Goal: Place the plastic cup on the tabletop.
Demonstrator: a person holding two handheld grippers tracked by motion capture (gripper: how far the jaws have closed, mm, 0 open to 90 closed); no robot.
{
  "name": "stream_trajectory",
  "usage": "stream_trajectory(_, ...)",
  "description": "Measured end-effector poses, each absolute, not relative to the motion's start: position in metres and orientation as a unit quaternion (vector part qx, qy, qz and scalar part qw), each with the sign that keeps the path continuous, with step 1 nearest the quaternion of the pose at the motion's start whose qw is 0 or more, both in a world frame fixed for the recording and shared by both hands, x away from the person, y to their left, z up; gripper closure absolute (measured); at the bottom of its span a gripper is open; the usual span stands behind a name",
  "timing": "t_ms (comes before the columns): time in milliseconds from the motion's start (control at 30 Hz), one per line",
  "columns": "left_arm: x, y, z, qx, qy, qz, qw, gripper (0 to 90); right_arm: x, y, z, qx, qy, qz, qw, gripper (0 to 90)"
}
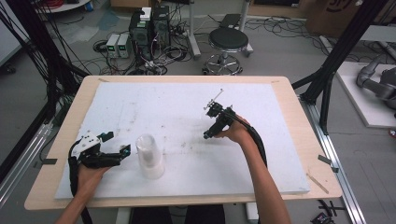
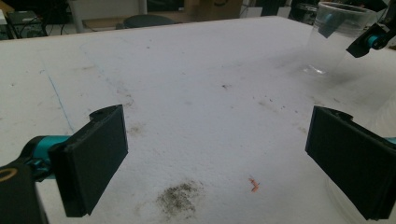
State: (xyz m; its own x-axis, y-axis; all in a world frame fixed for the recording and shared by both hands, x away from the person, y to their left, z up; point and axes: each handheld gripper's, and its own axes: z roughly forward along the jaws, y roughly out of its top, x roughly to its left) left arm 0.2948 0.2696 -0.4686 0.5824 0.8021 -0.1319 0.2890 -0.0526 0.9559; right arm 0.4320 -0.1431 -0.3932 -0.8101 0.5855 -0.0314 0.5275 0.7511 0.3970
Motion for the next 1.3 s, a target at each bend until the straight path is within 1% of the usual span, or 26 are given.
stream_trajectory(367,0.295,0.27,-0.469,0.689,0.396,0.229,0.562,5.8,0.412,-0.175,-0.394,0.315,0.908,0.263,0.086,12.6)
stream_trajectory(700,0.294,0.27,-0.469,0.685,0.397,0.23,0.566,5.8,0.382,-0.21,-0.401,0.331,0.871,0.342,0.122,12.7)
stream_trajectory(867,0.294,0.27,-0.469,0.686,0.396,0.232,0.564,5.8,0.365,-0.23,-0.409,0.338,0.842,0.392,0.15,12.7)
stream_trajectory(1300,0.292,0.272,-0.469,0.682,0.401,0.229,0.567,5.8,0.326,-0.257,-0.426,0.362,0.794,0.45,0.191,12.8)
